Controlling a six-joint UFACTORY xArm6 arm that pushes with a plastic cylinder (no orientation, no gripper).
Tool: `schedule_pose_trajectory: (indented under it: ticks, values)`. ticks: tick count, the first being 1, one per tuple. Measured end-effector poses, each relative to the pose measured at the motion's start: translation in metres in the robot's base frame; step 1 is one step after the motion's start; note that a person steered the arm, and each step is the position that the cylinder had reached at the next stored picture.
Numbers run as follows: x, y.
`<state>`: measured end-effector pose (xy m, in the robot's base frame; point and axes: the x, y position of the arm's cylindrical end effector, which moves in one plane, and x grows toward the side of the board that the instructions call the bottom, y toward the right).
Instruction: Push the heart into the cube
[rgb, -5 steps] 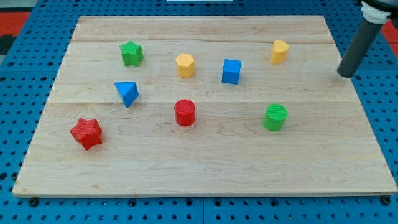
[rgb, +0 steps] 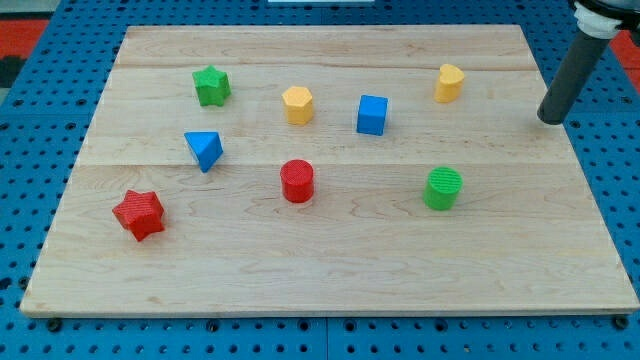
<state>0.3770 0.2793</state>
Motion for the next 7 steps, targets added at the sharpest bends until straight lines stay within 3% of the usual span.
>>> schedule_pose_trajectory:
  ticks: [7]
  values:
    - [-0.02,0.009]
